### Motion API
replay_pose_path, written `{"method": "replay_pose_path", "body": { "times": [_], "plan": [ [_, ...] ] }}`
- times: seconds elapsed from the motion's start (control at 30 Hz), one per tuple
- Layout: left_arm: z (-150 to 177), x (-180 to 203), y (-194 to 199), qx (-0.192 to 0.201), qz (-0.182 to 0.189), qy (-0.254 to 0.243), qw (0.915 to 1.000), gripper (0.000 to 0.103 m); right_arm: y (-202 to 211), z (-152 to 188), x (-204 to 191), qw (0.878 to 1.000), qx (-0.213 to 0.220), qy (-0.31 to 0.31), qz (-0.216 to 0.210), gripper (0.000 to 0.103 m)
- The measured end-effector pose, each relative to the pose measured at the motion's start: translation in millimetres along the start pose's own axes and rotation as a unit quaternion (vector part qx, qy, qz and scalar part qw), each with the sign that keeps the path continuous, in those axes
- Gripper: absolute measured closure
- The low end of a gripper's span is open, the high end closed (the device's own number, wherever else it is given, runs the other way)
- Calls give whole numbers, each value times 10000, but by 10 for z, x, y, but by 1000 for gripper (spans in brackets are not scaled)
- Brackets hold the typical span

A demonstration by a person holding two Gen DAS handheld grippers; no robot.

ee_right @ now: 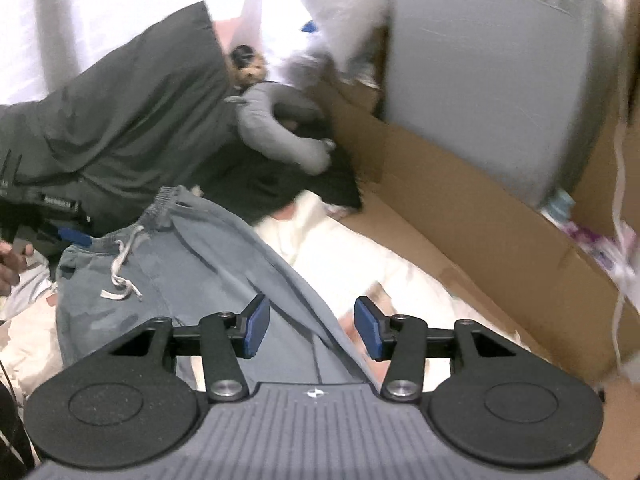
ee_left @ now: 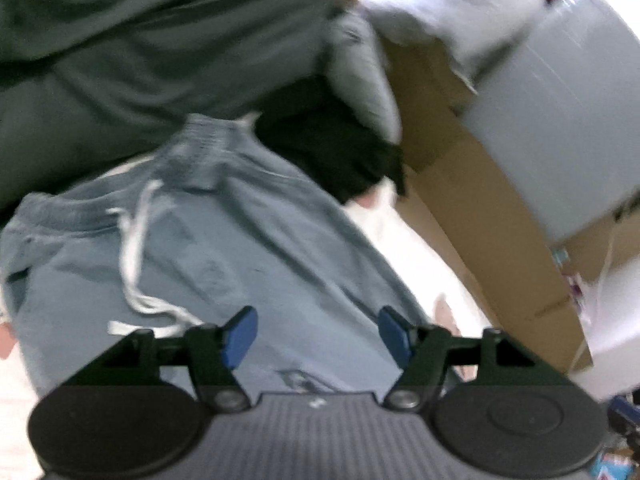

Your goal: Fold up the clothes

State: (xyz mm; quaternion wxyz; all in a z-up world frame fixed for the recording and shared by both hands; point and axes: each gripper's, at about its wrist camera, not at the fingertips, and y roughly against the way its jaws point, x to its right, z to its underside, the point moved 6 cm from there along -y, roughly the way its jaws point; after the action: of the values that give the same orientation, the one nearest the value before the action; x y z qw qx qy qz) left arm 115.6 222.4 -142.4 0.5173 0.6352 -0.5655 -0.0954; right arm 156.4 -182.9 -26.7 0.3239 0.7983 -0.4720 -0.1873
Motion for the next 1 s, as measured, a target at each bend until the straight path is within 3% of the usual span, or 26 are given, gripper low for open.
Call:
{"method": "replay_pose_path", "body": {
  "times": [0.17, 0.33, 0.53, 0.8, 1.0],
  "plan": [
    [10, 702, -110, -362, 166, -843, 9956, 33, 135, 448, 376, 9969, -50, -713, 327, 48],
    [76, 1350, -272, -616, 200, -1794, 9816, 32, 197, 861, 615, 9946, -231, -761, 662, 48],
    [316, 1923, -586, -938, 366, -2374, 9662, 32, 116, 1219, 768, 9918, -461, -784, 897, 48],
    [720, 2390, -1099, -1303, 476, -2993, 9440, 32, 109, 1498, 875, 9896, -548, -848, 1022, 48],
    [821, 2410, -1398, -1433, 380, -3188, 9362, 32, -4, 1791, 900, 9901, -569, -920, 897, 48]
  ]
}}
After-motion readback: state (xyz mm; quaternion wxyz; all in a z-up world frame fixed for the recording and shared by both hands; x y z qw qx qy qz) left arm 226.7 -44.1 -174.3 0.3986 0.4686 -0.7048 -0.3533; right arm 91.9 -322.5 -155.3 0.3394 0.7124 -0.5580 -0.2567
